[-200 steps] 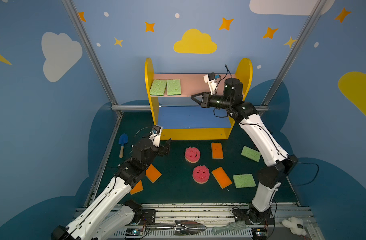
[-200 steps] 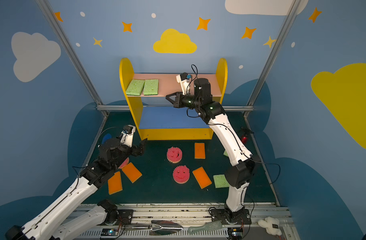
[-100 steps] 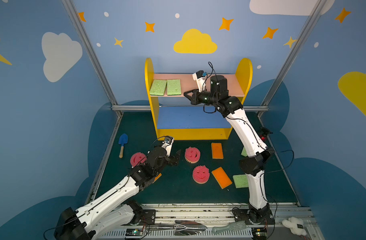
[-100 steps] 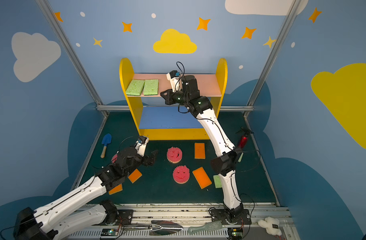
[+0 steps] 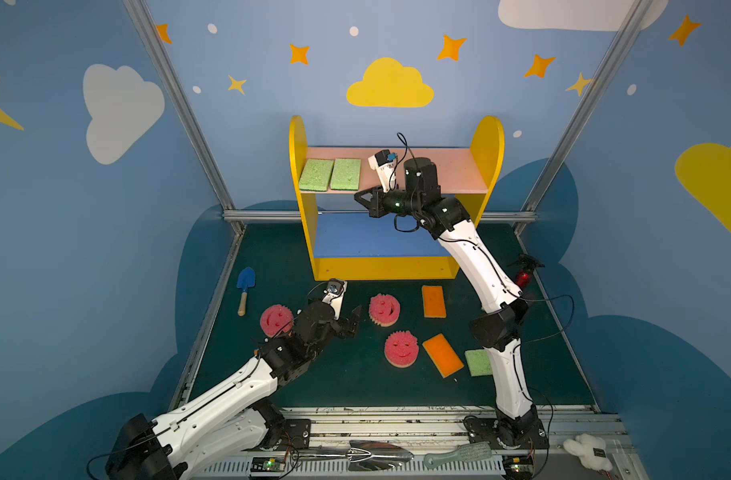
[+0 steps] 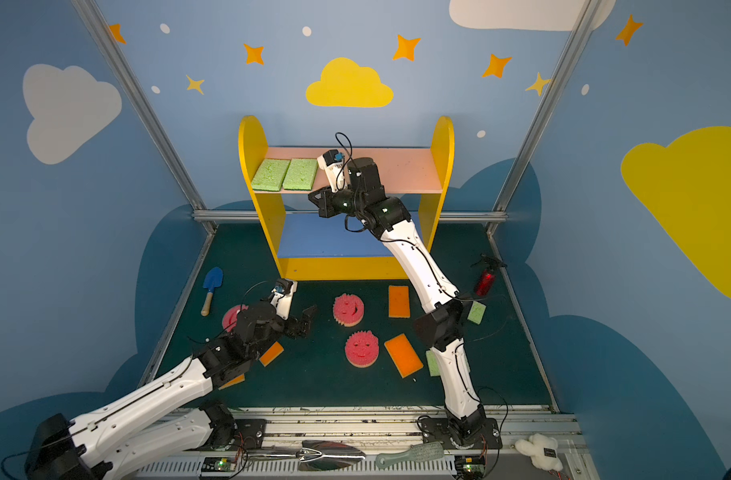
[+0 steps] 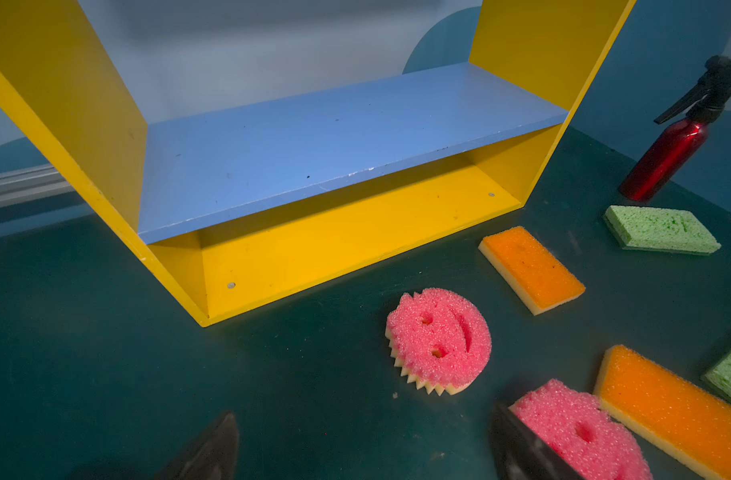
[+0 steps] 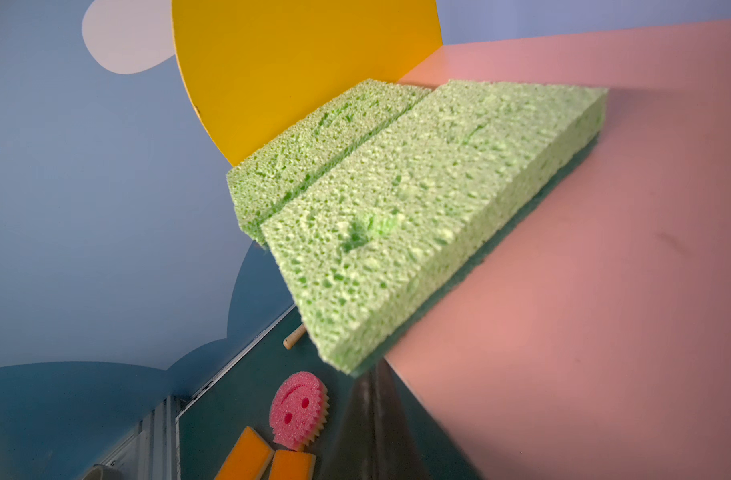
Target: Place and organize the cleaning sponges onto the shelf
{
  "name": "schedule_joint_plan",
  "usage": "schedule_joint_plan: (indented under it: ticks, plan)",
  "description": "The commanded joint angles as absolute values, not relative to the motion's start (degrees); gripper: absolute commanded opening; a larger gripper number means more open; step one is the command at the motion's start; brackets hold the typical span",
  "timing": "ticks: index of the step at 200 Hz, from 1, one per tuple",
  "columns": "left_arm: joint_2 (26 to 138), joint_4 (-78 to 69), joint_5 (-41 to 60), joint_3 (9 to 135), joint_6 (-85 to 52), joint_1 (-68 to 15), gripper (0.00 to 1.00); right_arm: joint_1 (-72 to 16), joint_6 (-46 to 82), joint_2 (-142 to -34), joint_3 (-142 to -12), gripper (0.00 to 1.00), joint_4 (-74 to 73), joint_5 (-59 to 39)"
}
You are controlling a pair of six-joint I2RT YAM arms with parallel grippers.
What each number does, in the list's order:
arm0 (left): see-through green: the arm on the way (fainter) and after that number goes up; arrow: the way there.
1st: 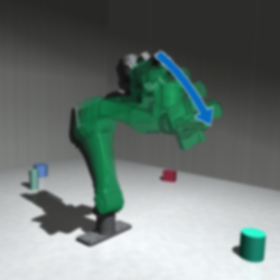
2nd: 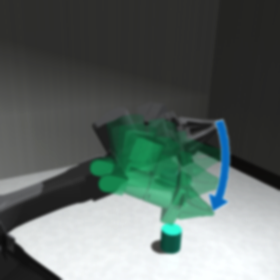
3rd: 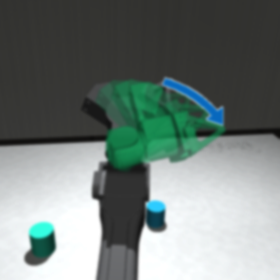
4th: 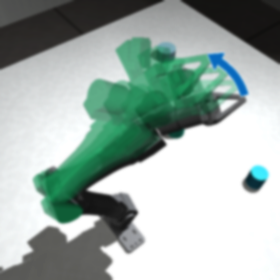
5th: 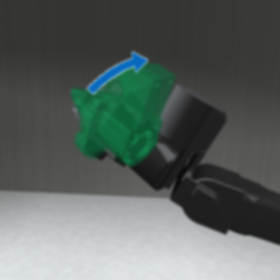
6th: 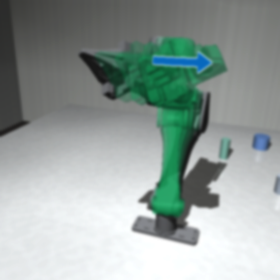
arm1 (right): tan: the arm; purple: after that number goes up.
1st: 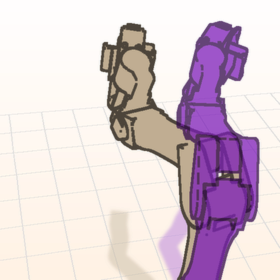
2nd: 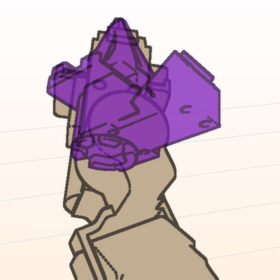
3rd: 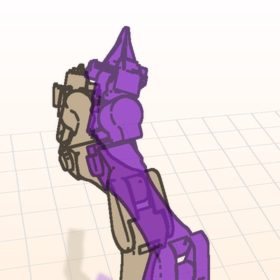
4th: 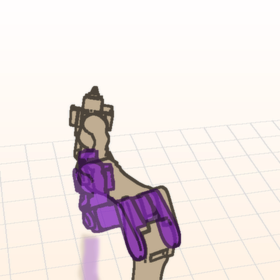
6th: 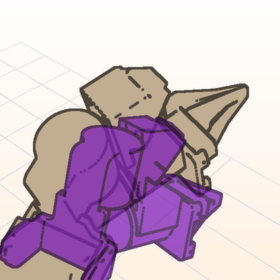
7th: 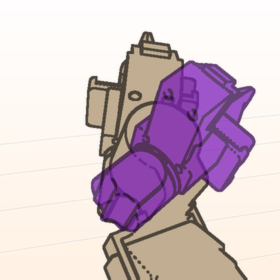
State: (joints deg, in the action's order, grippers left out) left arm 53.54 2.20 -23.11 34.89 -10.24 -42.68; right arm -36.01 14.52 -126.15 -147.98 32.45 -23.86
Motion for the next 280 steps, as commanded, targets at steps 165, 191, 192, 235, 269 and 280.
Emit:
schedule_joint_plan:
  ticks: [165,191,192,235,269,280]
  plan:
    - [98.7,-4.4,7.0,62.7,-8.0,-54.9,0.87,-12.7,30.8,-56.9,-59.2,0.59,23.6,-19.9]
    - [107.6,-2.6,13.8,71.3,-5.7,-56.8,0.87,-1.9,33.7,-53.0,-54.0,0.6,23.6,-22.9]
    - [107.9,-2.5,14.2,71.5,-5.7,-56.8,0.87,-1.5,33.9,-52.8,-53.7,0.6,23.6,-23.1]
    - [119.4,0.1,20.3,84.7,-5.4,-58.9,0.83,10.3,39.1,-49.4,-46.0,0.61,18.6,-26.7]
    - [126.4,1.8,21.2,91.7,-5.2,-60.4,0.78,14.5,40.1,-47.5,-43.3,0.61,17.3,-25.8]
    - [127.9,1.7,21.5,92.8,-5.4,-60.7,0.76,15.0,39.5,-47.0,-42.8,0.61,17.1,-24.6]
